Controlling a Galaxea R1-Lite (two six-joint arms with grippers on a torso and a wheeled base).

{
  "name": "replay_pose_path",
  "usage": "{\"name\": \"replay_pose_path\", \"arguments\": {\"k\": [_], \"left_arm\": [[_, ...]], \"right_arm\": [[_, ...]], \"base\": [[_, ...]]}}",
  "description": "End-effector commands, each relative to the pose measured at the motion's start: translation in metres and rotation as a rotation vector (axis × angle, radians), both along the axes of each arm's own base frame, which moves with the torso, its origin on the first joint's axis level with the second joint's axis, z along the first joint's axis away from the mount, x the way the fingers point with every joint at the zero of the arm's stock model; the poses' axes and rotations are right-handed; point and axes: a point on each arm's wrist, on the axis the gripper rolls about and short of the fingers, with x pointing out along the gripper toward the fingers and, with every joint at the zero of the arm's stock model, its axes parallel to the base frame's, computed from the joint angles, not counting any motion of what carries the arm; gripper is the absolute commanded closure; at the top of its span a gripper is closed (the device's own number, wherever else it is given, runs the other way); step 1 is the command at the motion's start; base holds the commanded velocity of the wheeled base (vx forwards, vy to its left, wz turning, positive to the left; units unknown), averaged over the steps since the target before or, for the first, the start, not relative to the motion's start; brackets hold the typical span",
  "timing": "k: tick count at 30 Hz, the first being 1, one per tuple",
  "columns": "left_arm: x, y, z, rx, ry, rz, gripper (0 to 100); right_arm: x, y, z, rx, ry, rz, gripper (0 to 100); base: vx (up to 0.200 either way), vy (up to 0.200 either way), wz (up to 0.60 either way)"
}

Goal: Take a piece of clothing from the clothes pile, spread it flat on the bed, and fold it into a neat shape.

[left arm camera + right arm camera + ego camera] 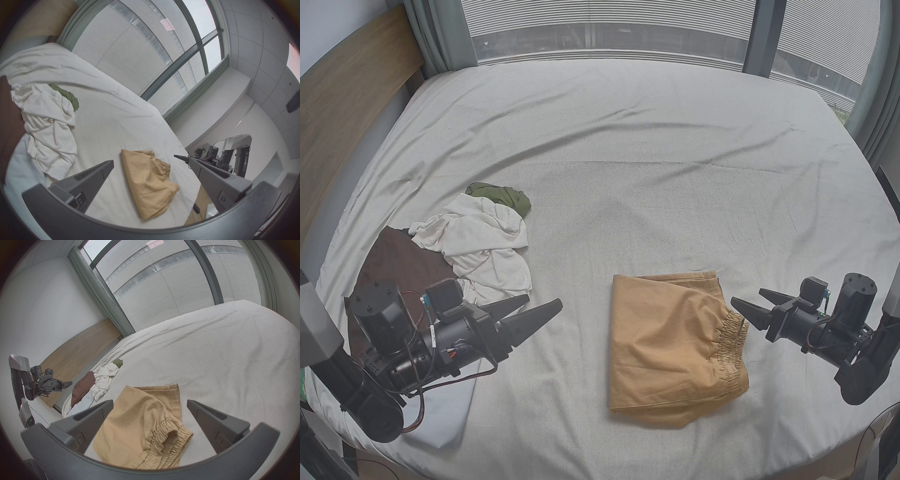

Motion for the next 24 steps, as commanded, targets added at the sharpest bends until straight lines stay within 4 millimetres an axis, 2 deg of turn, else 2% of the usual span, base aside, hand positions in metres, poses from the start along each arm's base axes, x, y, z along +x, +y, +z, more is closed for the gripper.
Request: {"name": "replay_pose_path", "arguments": {"k": [1, 7, 11, 12, 19, 24], "left_arm": [[-0.003, 0.014, -0.004, 0.047, -0.014, 0.038, 0], [-0.008, 0.018, -0.011, 0.088, -0.005, 0.046, 0], [-0.013, 0.021, -0.027, 0.205, -0.028, 0.037, 0], [-0.012, 0.024, -0.037, 0.280, -0.048, 0.030, 0], [-0.015, 0.034, -0.052, 0.415, -0.093, 0.010, 0], [-0.020, 0.036, -0.058, 0.457, -0.106, -0.040, 0]], "right_arm": [[-0.002, 0.001, -0.004, -0.005, 0.021, 0.004, 0], [-0.004, -0.001, -0.006, -0.008, 0.034, 0.001, 0], [-0.010, -0.004, -0.011, -0.017, 0.061, -0.009, 0], [-0.012, -0.005, -0.015, -0.021, 0.085, -0.010, 0], [-0.015, -0.007, -0.019, -0.039, 0.101, -0.016, 0], [-0.024, -0.018, -0.034, -0.085, 0.169, -0.041, 0]], "base": [[0.000, 0.000, 0.00], [0.000, 0.000, 0.00], [0.000, 0.000, 0.00], [0.000, 0.000, 0.00], [0.000, 0.000, 0.00], [0.000, 0.000, 0.00]]}}
